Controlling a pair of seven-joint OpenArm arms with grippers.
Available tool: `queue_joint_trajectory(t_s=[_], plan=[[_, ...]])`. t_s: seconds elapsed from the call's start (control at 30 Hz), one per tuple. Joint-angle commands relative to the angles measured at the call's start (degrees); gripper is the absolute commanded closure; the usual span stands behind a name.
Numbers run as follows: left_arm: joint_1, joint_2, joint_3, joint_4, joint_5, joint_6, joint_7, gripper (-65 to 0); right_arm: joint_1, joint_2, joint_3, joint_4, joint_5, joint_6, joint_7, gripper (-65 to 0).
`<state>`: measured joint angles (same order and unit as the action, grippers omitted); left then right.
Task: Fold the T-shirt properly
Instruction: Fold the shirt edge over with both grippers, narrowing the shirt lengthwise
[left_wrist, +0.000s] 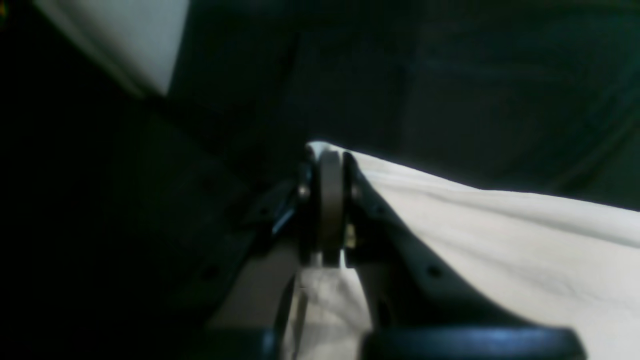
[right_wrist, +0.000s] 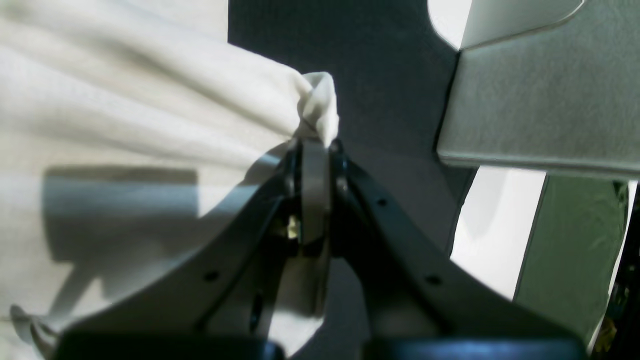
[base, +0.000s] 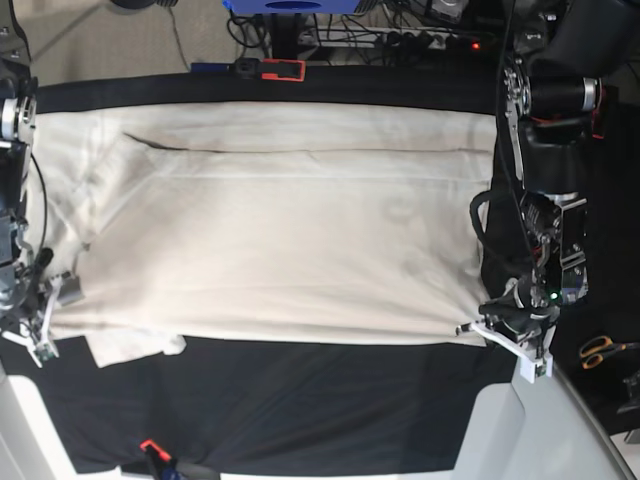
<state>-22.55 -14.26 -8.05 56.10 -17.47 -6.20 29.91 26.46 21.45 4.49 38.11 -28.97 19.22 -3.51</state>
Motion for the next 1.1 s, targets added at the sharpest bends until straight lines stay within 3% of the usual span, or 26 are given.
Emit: queue_joint_trajectory(t_s=[0.0, 0.2, 0.33, 0.47, 0.6, 0.7, 0.8, 1.07], plan=[[-0.88, -0.82, -0.17, 2.59, 0.02, 0.26, -0.33, 0.0, 1.72, 1.45, 0.21, 0.79, -0.52, -1.68, 1.09, -0.9], [3.78, -0.9, -0.87, 9.27, 0.02, 0.26, 1.43, 0.0, 0.75, 1.36, 0.48, 1.06, -0.35, -1.77, 2.15, -0.8], [5.89, -0.99, -0.87, 11.99, 0.02, 0.26, 1.52, 0.0, -1.45, 1.36, 0.74, 1.15, -0.26, -1.77, 9.88, -0.8], [7.47, -0.99, -0.87, 13.13, 0.02, 0.26, 1.52, 0.0, -3.03, 1.45, 0.83, 1.15, -0.26, -1.95, 9.88, -0.8], [9.23, -0.99, -0.96, 16.48, 0.02, 0.26, 1.61, 0.0, -5.58, 1.8, 0.83, 3.87, 0.0, -4.32, 10.15, -0.8], [10.63, -0.99, -0.96, 17.97, 0.02, 0.26, 1.96, 0.0, -8.04, 1.89, 0.83, 8.09, 2.91, -4.32, 10.06, -0.8], [11.42, -0.99, -0.96, 19.64, 0.02, 0.26, 5.56, 0.0, -9.53, 1.89, 0.74, 9.85, 3.08, -4.32, 9.53, -0.8], [16.88, -0.99, -0.96, 26.76, 0.02, 0.26, 9.08, 0.0, -13.75, 1.71, 0.83, 14.77, 3.43, -4.23, 3.82, -0.8]])
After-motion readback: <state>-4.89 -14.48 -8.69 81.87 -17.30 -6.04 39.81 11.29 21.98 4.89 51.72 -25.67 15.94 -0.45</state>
